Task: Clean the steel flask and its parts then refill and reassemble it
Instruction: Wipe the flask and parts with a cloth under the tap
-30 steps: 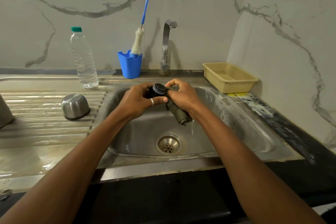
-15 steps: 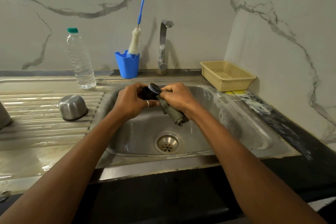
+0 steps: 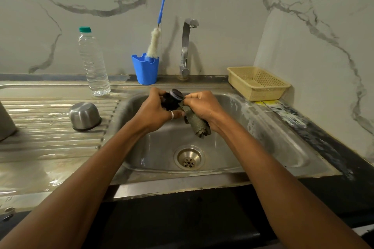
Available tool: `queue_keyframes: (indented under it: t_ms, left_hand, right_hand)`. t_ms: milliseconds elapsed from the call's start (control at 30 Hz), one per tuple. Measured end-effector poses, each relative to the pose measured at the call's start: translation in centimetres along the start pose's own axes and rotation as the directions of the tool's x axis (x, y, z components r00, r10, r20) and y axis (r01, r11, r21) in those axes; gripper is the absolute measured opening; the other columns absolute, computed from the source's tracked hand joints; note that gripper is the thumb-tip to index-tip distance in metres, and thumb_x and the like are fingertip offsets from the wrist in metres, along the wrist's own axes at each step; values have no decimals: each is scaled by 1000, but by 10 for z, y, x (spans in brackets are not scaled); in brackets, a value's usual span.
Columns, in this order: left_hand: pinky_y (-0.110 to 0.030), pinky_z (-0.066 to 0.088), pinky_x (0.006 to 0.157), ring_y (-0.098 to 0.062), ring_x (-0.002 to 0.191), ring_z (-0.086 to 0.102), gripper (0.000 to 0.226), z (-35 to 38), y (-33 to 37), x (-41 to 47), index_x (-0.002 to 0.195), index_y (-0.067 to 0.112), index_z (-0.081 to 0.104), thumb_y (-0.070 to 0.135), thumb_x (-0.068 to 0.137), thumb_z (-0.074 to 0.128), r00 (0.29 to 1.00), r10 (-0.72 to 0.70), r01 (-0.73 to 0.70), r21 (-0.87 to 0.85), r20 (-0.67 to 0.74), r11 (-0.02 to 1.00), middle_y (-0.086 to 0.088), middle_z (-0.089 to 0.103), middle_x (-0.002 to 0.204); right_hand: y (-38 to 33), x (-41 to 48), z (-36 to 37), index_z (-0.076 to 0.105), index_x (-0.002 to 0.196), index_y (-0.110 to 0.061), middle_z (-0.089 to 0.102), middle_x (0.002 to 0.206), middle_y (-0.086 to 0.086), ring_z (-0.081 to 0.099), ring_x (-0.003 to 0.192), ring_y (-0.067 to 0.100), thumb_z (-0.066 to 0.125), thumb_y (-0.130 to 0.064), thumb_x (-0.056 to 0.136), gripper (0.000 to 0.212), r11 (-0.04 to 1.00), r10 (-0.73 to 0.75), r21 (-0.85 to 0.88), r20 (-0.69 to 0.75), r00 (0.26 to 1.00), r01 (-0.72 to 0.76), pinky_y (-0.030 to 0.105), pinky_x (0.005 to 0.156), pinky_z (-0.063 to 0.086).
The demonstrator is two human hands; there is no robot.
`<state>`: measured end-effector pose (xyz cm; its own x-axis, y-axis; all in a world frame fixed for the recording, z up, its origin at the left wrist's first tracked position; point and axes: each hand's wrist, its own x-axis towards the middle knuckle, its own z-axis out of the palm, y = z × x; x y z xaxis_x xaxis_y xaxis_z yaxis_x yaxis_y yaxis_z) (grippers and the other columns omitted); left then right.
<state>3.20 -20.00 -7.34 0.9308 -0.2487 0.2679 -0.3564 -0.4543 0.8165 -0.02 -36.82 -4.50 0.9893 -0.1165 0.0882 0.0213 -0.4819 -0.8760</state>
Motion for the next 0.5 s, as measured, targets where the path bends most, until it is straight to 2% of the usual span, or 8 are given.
queue_keyframes:
  t_ms: [67,133,200,267,400,467,500]
  left_hand:
    - [-38,55,98,-12,106,66,52,1,-1,0,120,18,47,20,83,83,1000,6,-5,-67,15,998,-1,68,114]
    - [-42,55,98,-17,106,68,38,2,-4,0,110,25,49,17,88,79,1000,15,-16,-91,-4,996,-2,70,111]
    - [-46,56,95,-20,106,68,41,2,-6,2,107,29,50,21,84,83,999,12,-15,-92,-31,996,-1,70,110]
    - [-42,58,90,-18,104,68,49,2,-6,2,108,22,49,22,78,88,998,-5,1,-72,-64,997,-1,68,110]
    - [-33,57,74,-20,95,68,60,4,-6,4,98,19,45,20,66,96,983,-33,30,-20,-182,999,-7,67,103]
    - [-18,43,63,-12,85,62,62,4,-6,4,96,21,44,23,64,97,971,-18,32,53,-240,998,-2,64,97]
    - [-16,39,61,-8,82,59,65,4,-7,5,101,21,43,24,64,97,967,-19,35,61,-253,998,2,62,95]
  right_hand:
    - [1,1,-4,79,92,-10,75,78,15,65,67,22,60,-15,90,20,1000,23,21,-23,999,-22,46,77,62]
    - [2,0,-8,79,92,-10,73,72,12,62,62,17,60,-15,91,20,999,38,24,-35,999,-37,42,69,60]
    - [2,0,-8,79,90,-10,73,70,10,65,63,20,60,-15,90,20,997,45,60,-25,999,-43,45,72,61]
    - [2,1,-7,79,88,-8,72,71,11,65,67,24,61,-16,89,19,996,48,70,-22,999,-47,51,78,61]
    - [0,1,0,73,90,5,68,71,14,61,65,23,64,-20,85,27,999,30,38,-14,999,-29,51,75,61]
    - [-2,1,1,71,90,7,66,71,13,58,65,22,66,-22,84,30,999,7,36,-11,1000,-7,48,74,61]
    - [-4,0,0,72,89,6,67,72,14,57,65,21,67,-22,85,29,999,-7,37,-11,1000,7,45,73,60]
